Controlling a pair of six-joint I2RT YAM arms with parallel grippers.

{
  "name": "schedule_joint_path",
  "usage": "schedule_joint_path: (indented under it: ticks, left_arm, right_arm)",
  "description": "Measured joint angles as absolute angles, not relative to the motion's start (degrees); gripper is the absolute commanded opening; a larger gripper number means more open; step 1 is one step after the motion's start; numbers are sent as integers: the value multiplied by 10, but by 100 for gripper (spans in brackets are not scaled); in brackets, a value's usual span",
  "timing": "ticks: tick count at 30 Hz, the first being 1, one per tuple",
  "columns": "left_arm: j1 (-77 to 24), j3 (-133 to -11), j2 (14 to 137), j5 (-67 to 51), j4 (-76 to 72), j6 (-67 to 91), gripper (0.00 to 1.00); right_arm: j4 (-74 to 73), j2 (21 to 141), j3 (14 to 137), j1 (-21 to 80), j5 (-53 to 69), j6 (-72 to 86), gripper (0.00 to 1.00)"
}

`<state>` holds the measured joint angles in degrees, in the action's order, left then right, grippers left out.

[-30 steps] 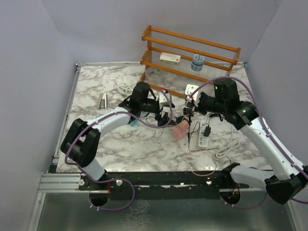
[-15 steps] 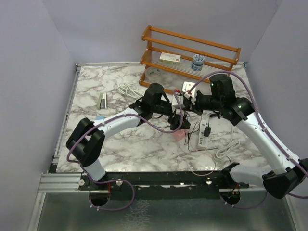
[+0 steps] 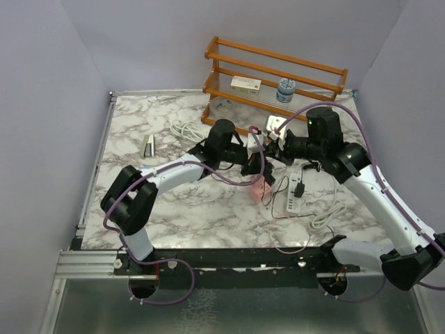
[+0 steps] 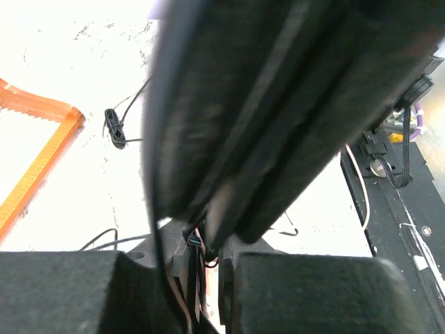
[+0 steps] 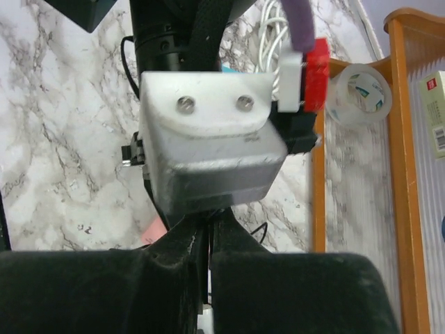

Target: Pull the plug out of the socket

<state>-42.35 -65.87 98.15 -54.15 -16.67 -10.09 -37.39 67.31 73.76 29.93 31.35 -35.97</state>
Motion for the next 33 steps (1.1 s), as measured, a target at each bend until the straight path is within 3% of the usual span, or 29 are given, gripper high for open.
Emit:
schedule_joint_path:
  ticks: [4,7,21,33]
  left_arm:
    - [-404,-654,975,-549,-166,-99,0]
    - [-373,-643,950,-557,-165,-95,0]
    - [-288,-736,849,-587,-160,63,0]
    - [-258,-980,783,-509,96,47,0]
  right_arm:
    - [-352,649,703,299,307,-348,72]
    - [-344,637,687,294,299,-341,98]
    - [-340,583,678,246,310,-330,100]
    - [-340,559,674,225,320,-317,100]
